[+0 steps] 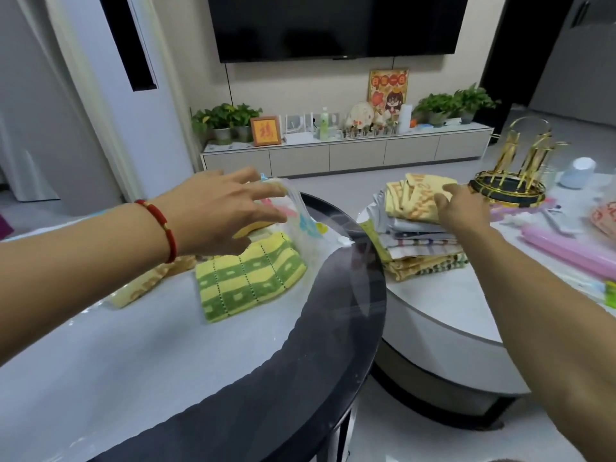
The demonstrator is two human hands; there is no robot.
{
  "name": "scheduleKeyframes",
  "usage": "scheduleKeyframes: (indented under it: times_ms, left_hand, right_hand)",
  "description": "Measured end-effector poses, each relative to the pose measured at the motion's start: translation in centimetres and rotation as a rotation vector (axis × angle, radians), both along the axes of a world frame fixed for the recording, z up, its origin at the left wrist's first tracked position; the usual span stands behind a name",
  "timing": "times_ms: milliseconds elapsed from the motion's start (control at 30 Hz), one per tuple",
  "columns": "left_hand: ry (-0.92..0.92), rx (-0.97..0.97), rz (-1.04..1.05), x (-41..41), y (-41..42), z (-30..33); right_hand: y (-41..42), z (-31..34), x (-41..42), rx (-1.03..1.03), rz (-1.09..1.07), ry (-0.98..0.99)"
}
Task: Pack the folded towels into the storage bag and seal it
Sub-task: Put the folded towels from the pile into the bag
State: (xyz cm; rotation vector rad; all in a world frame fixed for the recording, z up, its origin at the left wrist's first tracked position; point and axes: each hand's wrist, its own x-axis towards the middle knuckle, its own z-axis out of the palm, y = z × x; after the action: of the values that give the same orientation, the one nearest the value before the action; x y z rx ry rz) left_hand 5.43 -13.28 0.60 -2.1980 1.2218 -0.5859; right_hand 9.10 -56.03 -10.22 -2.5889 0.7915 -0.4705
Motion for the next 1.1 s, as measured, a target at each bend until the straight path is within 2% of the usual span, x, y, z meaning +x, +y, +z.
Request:
scheduleKeyframes:
  times_ms: [67,200,367,467,533,600,667,767,900,1000,1100]
  left_hand:
    - [0.012,-0.014,-0.005,0.3,0.1,-0.3]
    - [0.034,-0.036,0.006,0.5,0.2,-0.6]
    - [0.039,-0.033,0.027,-0.2,0.3,-0.4]
    - [0.015,0.017,-0.012,-1.1,1.0,0.3]
    - [0.020,0.041,-0.089,-1.8,2.3,1.0]
    - [-0.026,0.043,-0.140,-2.6,3.9,1.6]
    - [-0.083,0.047,-0.092,-3.3,5.2,2.2]
    - [-0.100,0.005,0.084,-4.2,6.8,2.7]
    - [0.070,-0.124,0.309,-4.7,8.6,3.3]
    - [0.250,-0.248,0.397,-4.9,9.9,4.0]
    - [0.327,-0.298,0.438,-4.8,10.6,4.6]
  right_hand:
    - [-0.9,0.2,1.6,0.068,-0.068,0.072]
    - [-2.1,1.6,2.8,0.238,-0.111,0.090]
    - [-1.3,2.8,1.7,0.201,-0.044,-0.096]
    - [0.2,4.6,-0.5,0.429,0.005,-0.288]
    - [2.0,6.6,-3.0,0.656,0.110,-0.399]
    - [4.3,8.7,-6.6,0.819,0.251,-0.428]
    - [6.6,10.4,-10.7,0.954,0.424,-0.390]
    - [10.1,11.5,-16.6,1.165,0.714,-0.238]
    - [17.4,9.2,-20.8,1.322,1.004,0.073]
    - [24.3,5.8,-20.1,1.277,1.073,0.218]
    - [30.3,3.7,-16.2,1.385,0.979,0.093]
